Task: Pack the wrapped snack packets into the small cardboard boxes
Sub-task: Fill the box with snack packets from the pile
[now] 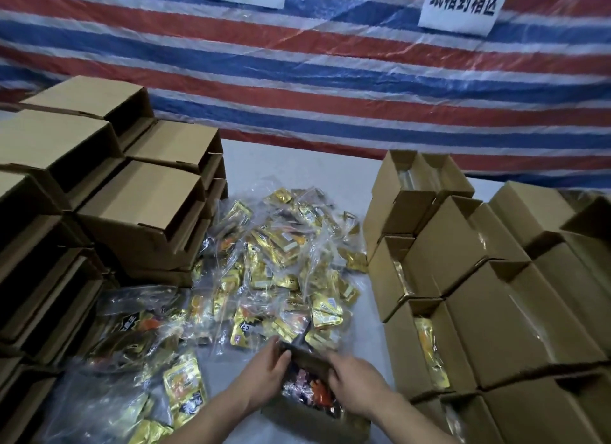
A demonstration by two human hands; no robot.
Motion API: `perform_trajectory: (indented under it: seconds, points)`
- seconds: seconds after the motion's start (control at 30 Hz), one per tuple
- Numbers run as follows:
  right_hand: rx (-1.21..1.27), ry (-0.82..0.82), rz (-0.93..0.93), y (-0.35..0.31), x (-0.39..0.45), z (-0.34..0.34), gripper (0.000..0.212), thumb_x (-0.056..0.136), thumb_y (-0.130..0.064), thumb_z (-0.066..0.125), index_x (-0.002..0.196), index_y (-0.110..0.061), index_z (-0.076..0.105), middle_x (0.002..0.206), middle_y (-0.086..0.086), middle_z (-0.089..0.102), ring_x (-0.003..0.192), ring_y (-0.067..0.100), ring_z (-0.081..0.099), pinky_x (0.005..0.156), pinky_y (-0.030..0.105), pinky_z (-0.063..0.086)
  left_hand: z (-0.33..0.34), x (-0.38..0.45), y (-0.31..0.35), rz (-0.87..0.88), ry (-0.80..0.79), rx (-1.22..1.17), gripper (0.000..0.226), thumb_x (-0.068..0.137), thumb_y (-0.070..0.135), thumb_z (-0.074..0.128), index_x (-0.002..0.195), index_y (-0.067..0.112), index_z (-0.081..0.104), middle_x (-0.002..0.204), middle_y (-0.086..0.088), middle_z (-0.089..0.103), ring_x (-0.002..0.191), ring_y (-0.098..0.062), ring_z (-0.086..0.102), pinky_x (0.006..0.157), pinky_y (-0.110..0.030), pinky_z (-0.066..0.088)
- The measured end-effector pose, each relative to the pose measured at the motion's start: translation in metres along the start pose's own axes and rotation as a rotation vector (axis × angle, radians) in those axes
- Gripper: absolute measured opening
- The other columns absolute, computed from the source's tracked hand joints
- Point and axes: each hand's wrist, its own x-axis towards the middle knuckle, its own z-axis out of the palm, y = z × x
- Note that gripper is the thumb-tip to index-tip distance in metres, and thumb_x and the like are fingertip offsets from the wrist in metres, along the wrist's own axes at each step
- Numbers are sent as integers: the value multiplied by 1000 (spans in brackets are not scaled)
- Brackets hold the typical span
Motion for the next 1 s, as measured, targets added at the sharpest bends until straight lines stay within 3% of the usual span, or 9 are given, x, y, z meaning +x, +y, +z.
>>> perform_trajectory:
  seconds: [0.07,0.17,0.3,0.43,0.53,0.6,0.77,0.93,1.0]
  points:
    - [-3,3,19,8,-5,8,38,96,-25,42,134,-26,44,113,12,66,100,32,64,78,35,49,3,-8,-2,-62,34,14,39,100,46,47,134,28,39,125,-1,61,107,-4,64,94,-24,50]
    - [9,3,42,16,-6,14,33,98,-20,39,130,-21,48,110,14,66,100,33,63,78,35,47,9,-20,-7,-245,79,6,85,91,58,58,150,8,23,144,-13,49,125,-26,55,100,-29,45]
    - [4,29,51,17,-7,19,33,100,-14,38,130,-21,49,111,11,66,101,31,63,75,32,42,21,-30,12,-437,-35,-209,65,92,49,57,139,7,40,124,-12,52,111,-26,55,85,-35,53]
    - [30,79,70,17,-16,5,36,98,-13,40,131,-22,48,104,7,67,96,29,64,75,33,46,23,-36,36,-359,26,-245,36,104,29,41,134,10,46,91,-3,54,80,-15,54,60,-22,43]
    - [56,196,55,17,-29,-29,27,98,-18,39,122,-24,50,87,2,61,80,25,60,64,29,35,17,-35,62,-295,72,-274,48,102,41,43,142,14,40,116,-9,59,104,-21,59,90,-29,49]
    - [73,320,63,17,-37,-60,15,99,-21,40,109,-28,49,83,0,62,80,25,64,62,30,33,17,-33,87,-204,88,-329,64,97,52,50,149,21,32,135,-2,53,122,-21,51,107,-35,40]
    - [113,590,199,34,-40,-147,9,100,-23,46,92,-23,41,89,10,67,87,35,65,61,35,34,33,0,178,87,172,-440,71,89,56,61,147,29,29,142,5,52,125,-16,53,108,-34,40]
    - [103,680,365,66,-25,-207,9,102,-23,44,94,-18,45,95,9,65,90,32,64,74,40,52,45,56,249,136,68,-523,42,92,40,58,128,30,38,120,1,62,106,-19,63,91,-32,51]
    - [102,660,423,79,-15,-218,7,100,-21,48,95,-19,44,100,8,65,95,31,64,72,35,48,54,74,265,99,65,-509,55,91,36,53,141,21,35,127,-6,60,114,-27,61,100,-45,49]
